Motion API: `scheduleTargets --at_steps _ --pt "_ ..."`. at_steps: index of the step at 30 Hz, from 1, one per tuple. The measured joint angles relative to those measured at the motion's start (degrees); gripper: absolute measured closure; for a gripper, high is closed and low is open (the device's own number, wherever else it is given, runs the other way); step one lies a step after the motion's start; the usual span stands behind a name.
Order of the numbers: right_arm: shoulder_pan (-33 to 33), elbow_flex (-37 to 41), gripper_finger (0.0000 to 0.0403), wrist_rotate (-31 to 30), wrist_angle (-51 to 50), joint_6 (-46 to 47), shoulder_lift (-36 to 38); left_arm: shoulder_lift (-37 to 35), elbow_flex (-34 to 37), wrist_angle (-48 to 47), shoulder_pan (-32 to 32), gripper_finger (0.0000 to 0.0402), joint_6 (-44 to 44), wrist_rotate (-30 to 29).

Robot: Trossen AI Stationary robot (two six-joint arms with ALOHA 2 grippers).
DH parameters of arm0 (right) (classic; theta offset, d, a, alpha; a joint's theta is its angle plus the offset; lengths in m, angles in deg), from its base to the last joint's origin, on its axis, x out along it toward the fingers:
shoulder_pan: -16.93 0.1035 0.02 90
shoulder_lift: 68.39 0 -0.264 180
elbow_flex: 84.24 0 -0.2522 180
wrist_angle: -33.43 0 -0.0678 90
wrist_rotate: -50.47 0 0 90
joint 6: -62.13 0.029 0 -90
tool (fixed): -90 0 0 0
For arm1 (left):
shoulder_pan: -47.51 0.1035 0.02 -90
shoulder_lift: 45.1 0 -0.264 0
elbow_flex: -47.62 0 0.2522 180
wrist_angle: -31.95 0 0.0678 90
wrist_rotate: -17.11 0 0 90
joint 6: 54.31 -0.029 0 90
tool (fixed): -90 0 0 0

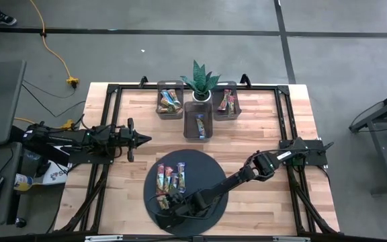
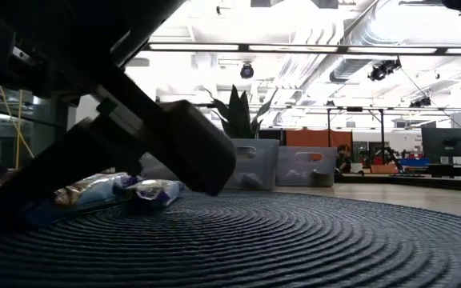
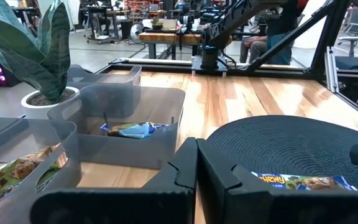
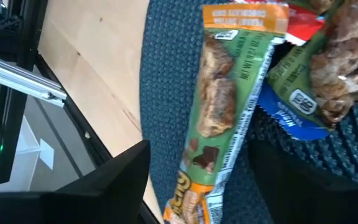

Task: Pick and place Granola Bars by type
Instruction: Put the yellow granola bar into the left black bin

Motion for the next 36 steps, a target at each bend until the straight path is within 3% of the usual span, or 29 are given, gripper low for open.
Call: scheduleTargets --at_steps 20,36 --pt "-0.1 0.0 0.0264 0.6 -1.3 -0.2 -0.2 0.0 0.0 0.0 0.0 0.04 0.0 0.0" --pt "-0.1 0.0 0.0327 0.7 -0.7 0.0 -0.2 0.0 0.0 0.0 0.0 0.04 0.0 0.0"
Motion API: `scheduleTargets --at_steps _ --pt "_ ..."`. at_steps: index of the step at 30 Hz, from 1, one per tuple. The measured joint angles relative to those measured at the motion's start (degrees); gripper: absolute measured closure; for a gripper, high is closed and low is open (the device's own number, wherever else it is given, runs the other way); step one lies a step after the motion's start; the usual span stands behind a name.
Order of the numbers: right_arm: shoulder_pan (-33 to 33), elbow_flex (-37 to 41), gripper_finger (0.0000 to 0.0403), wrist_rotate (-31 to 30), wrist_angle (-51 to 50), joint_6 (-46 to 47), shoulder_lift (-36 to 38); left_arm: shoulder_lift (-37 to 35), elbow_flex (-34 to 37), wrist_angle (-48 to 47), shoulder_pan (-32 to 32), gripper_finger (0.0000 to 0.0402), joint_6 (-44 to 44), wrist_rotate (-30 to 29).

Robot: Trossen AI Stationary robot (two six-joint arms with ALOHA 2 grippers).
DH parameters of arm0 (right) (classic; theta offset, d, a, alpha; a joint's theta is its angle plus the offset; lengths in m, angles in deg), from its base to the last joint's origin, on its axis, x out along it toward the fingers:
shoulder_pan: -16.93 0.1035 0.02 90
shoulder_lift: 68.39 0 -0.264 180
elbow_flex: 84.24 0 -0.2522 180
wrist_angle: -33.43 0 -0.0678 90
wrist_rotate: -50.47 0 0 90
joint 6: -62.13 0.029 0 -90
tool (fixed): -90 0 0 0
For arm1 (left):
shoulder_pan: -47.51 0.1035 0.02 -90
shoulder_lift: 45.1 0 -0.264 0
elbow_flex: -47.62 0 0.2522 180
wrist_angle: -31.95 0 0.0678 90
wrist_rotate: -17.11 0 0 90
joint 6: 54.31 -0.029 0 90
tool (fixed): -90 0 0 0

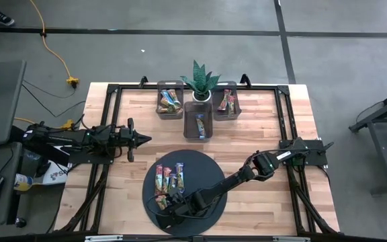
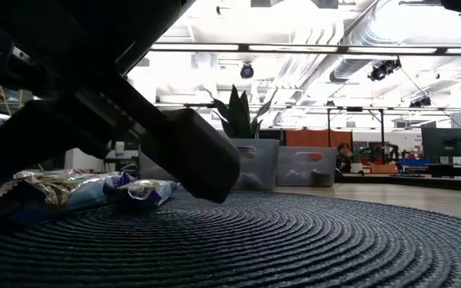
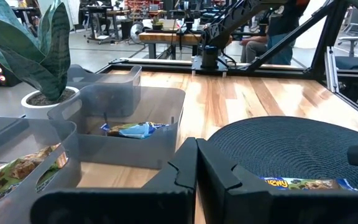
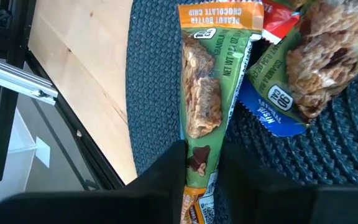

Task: Pick and place Granola Bars by type
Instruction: Put the yellow granola bar into the left black bin

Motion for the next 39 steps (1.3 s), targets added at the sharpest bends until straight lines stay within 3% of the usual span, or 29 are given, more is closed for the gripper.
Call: scheduleTargets --at_steps 20,39 --pt "-0.1 0.1 0.0362 1.0 9.3 -1.3 -0.1 0.0 0.0 0.0 0.0 0.04 0.0 0.0" --pt "-1.2 0.1 0.0365 1.3 39.8 -18.3 0.0 0.0 0.0 0.0 0.0 0.04 0.0 0.0"
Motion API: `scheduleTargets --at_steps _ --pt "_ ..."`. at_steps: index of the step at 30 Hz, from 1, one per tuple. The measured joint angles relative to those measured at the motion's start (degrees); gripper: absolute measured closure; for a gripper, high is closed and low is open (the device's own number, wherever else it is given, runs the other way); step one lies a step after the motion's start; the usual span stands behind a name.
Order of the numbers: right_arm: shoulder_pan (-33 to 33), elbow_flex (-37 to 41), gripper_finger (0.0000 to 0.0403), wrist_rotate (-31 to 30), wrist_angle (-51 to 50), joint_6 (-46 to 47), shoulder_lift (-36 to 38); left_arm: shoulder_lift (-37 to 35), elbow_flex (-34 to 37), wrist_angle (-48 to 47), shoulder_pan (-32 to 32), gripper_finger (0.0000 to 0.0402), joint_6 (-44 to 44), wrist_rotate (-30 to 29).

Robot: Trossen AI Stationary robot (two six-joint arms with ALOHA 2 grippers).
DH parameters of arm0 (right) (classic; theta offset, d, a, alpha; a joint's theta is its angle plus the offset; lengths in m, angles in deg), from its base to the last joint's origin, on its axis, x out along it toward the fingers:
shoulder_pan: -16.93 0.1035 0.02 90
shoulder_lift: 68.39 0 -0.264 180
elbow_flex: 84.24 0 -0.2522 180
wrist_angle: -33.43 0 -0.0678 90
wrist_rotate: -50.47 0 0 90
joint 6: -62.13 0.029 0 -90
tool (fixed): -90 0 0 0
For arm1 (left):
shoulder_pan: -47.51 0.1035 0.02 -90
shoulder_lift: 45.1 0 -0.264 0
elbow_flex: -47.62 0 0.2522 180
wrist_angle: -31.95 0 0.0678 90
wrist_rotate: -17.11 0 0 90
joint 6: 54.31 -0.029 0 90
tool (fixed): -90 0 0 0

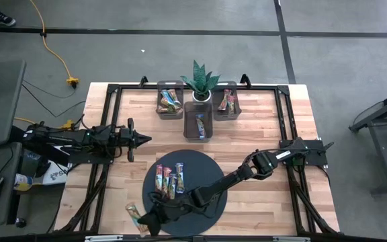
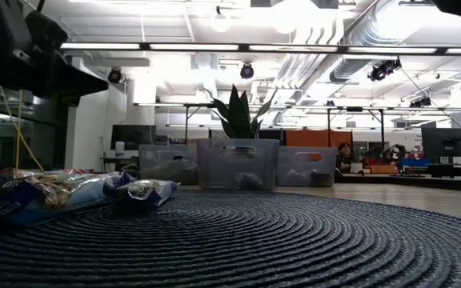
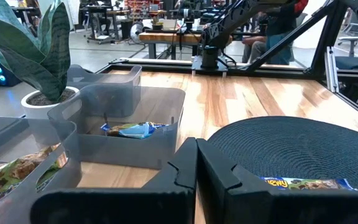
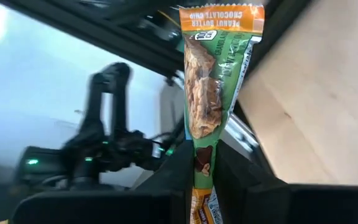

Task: Pick and place Granola Bars by type
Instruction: Put the yellow granola bar into the left black bin

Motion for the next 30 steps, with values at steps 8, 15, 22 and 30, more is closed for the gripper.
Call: scheduleTargets --at_steps 8,15,22,30 --pt "-0.3 -0.1 0.0374 -2.2 0.2 -8.6 4.2 0.0 0.0 0.0 0.0 0.04 0.0 0.0" --pt "-1.9 -0.1 0.0374 -4.4 -2.9 -16.3 9.9 0.0 0.0 0.0 0.0 0.04 0.0 0.0" --pt "-4.2 -0.1 0.0375 -6.0 -5.5 -23.4 15.4 0.0 0.0 0.0 0.0 0.04 0.0 0.0" --pt "-7.4 -0.1 0.0375 -8.0 -7.7 -28.9 19.8 0.0 0.0 0.1 0.0 0.04 0.0 0.0"
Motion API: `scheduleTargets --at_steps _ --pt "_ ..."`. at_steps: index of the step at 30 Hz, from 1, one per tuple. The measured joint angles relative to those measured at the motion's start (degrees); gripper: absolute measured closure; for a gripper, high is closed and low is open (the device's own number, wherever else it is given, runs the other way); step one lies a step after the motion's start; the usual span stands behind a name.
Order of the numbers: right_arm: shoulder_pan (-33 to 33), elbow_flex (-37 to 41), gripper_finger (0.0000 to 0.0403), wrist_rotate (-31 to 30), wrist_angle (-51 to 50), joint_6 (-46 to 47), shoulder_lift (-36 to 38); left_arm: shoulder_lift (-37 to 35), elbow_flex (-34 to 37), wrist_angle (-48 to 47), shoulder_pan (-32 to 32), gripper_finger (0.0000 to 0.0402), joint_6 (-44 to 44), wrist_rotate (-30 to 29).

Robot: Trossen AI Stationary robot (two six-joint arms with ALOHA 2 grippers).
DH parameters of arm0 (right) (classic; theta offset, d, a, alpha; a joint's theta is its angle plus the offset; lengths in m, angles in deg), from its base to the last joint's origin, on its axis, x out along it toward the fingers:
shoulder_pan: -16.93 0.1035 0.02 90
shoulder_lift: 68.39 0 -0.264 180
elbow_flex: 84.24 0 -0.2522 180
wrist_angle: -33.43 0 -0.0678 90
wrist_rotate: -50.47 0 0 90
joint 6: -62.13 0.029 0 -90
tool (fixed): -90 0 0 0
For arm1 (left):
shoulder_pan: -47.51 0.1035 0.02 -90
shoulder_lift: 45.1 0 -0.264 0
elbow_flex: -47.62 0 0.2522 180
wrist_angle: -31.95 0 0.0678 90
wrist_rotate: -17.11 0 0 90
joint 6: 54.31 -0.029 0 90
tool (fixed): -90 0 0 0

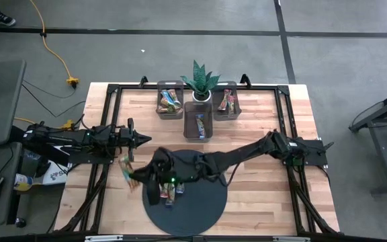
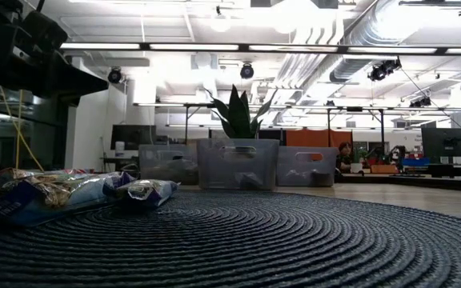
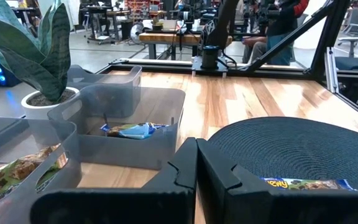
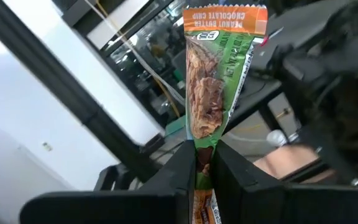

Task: Pick and place Granola Bars by type
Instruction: Put the yellow granola bar into the left black bin

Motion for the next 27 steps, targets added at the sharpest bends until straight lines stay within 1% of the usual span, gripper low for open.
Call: scheduleTargets --at_steps 11,21,27 --pt "-5.4 0.0 0.0375 -0.4 -1.9 -4.4 3.5 0.0 0.0 0.0 0.0 0.04 0.0 0.0" --pt "-11.3 0.0 0.0375 0.0 -5.4 -3.9 4.7 0.0 0.0 0.0 0.0 0.04 0.0 0.0" --pt "-13.2 0.0 0.0375 0.5 -7.4 -3.1 4.7 0.0 0.0 0.0 0.0 0.04 0.0 -0.1"
